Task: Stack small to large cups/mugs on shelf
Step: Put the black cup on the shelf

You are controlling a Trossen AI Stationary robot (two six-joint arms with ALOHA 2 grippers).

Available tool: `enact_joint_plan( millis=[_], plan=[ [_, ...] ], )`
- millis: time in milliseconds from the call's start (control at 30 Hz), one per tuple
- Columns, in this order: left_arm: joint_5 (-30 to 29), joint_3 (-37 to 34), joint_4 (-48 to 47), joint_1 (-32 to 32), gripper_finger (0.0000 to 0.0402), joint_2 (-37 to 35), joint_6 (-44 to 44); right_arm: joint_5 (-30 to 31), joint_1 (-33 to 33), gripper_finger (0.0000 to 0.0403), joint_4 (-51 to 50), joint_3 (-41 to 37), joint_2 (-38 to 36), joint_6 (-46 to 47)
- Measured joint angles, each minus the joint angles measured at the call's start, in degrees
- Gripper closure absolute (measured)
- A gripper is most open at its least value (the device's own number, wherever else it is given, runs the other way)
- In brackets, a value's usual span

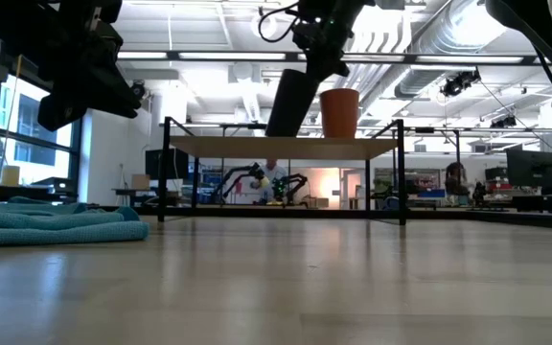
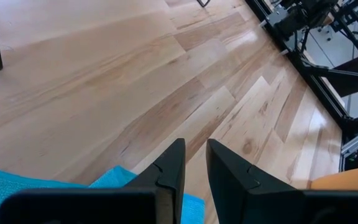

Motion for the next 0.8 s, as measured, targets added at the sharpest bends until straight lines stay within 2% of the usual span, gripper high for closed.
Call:
enact_joint_plan(
  millis=[800],
  plan=[
    [-0.68, 0.0, -0.24, 0.0, 0.0346, 0.0, 0.0, -0.1, -0.11, 0.0403, -0.99, 0.0, -0.14, -0.2]
  ],
)
